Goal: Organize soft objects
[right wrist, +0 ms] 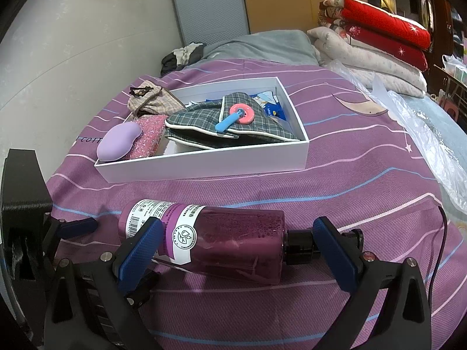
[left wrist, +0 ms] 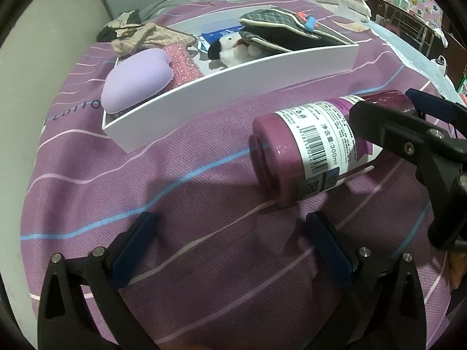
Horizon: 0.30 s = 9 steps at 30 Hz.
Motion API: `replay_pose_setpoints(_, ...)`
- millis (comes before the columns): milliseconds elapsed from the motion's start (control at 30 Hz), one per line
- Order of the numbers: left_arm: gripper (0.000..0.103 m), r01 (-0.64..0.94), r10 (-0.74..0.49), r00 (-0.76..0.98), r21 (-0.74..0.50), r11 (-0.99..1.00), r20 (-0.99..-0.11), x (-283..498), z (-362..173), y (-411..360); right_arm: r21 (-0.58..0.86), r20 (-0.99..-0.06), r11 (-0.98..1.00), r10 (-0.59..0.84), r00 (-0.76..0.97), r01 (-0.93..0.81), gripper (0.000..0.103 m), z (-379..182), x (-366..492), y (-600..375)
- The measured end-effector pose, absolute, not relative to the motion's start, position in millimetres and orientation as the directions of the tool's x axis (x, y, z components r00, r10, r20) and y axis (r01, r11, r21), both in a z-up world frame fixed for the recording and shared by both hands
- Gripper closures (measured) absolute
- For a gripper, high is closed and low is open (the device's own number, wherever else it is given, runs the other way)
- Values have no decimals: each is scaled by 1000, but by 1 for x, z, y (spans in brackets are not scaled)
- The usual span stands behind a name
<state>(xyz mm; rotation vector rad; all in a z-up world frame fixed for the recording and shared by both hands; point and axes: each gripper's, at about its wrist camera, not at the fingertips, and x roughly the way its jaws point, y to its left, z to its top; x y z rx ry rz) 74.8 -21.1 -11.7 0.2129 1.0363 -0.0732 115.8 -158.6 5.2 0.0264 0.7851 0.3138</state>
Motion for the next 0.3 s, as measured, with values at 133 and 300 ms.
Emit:
replay_pose_setpoints(133, 0, 149, 36, 525, 134, 980, -851, 73, -10, -18, 139, -691, 953, 287, 664, -268, 0, 5, 116, -159)
replay_pose_setpoints(300, 0, 112, -7, 511, 59, 992, -860, 72, -6, -5, 139, -691, 953, 287, 664, -268, 0, 5, 116, -159)
